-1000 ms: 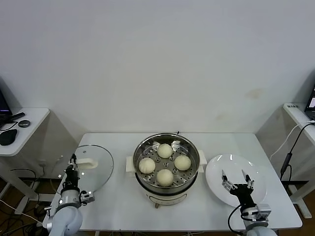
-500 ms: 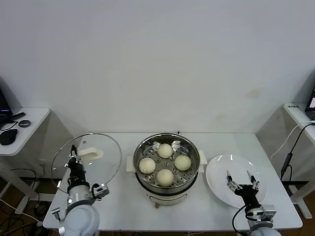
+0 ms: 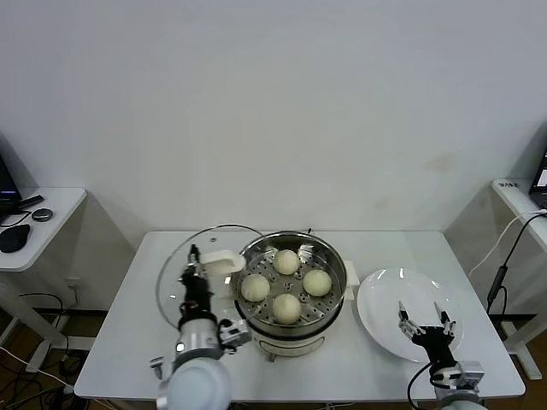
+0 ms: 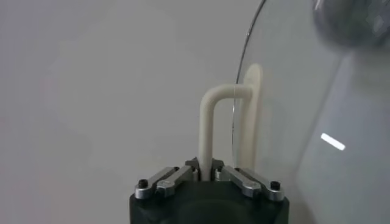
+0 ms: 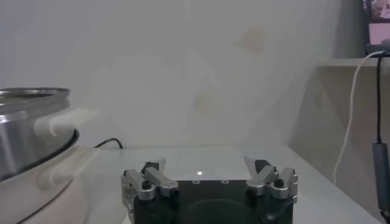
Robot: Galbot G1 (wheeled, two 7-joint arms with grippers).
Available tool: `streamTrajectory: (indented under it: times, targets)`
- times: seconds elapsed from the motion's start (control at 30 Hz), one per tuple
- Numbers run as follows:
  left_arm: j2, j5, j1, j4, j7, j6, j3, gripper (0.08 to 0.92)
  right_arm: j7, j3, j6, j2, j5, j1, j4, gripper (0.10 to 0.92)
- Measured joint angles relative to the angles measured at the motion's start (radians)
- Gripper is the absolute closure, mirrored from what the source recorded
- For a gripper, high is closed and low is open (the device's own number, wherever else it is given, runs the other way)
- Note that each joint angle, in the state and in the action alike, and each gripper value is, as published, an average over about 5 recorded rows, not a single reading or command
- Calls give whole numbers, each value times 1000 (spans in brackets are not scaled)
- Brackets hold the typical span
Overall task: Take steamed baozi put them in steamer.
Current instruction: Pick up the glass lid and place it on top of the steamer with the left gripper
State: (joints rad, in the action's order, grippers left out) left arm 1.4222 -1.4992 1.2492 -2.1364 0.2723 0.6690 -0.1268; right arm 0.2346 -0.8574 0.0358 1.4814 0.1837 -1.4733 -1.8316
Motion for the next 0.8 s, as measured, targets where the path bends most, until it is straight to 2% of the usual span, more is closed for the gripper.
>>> streamTrajectory:
  times: [0.4,0.8]
  targets:
    - [35,26,-129,74,70,15,172,827,1,1,3,25,-22,-4,-3,203]
    - [66,19,-247,213,48,19,247,827,0,0,6,42,-34,3,-3,203]
